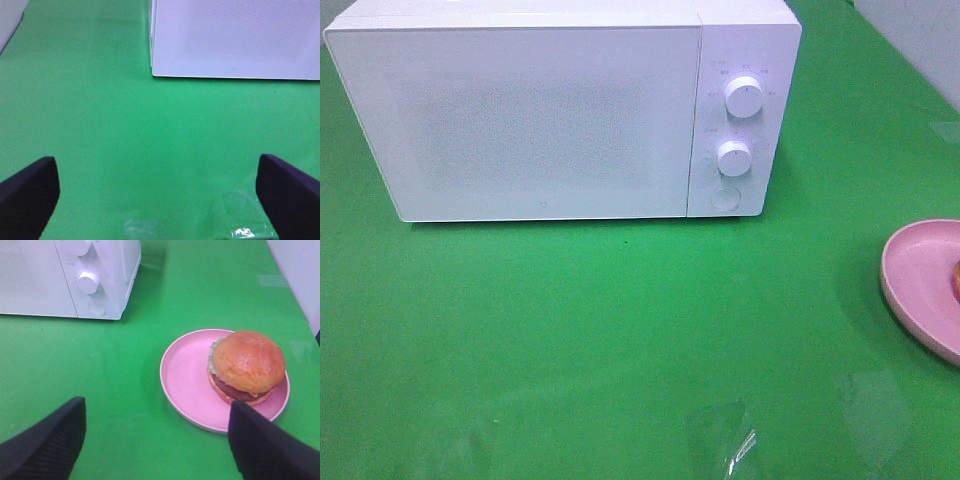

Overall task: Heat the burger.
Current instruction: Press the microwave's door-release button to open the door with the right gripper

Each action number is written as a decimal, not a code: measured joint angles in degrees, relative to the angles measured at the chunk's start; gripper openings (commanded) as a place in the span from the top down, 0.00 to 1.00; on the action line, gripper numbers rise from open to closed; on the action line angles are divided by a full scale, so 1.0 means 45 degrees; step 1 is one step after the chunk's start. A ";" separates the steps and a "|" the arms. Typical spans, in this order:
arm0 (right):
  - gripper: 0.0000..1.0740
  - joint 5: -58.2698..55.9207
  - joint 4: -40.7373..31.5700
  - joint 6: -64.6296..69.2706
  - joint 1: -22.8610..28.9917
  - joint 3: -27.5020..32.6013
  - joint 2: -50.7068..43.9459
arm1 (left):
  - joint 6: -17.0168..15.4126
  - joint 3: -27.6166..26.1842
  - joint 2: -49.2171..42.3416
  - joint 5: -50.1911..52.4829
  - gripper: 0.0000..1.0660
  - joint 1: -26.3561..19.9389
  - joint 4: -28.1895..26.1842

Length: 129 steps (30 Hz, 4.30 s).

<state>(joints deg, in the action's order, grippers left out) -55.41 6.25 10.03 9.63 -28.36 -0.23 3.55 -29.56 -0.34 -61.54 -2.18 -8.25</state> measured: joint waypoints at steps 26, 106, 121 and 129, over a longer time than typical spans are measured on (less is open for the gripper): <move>0.30 -0.0089 0.0344 0.0000 0.0000 -0.0929 0.1821 | 0.0000 0.0000 0.0000 0.0000 0.06 0.0000 0.0000; 0.32 1.5253 -0.1897 -0.0242 0.2190 -0.0929 1.7036 | 0.0000 0.0000 0.0000 0.0000 0.06 0.0000 0.0000; 0.32 1.8118 -0.6226 -0.3973 0.4125 -0.0560 1.8220 | 0.0000 0.0000 0.0000 0.0000 0.06 0.0000 0.0000; 0.32 2.1187 -0.9015 -0.5870 0.5590 0.0535 1.8729 | 0.0000 0.0000 0.0000 0.0000 0.06 0.0000 0.0000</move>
<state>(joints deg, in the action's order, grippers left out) 39.94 -34.32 -16.39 34.78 -25.95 84.05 3.55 -29.56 -0.34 -61.54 -2.18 -8.25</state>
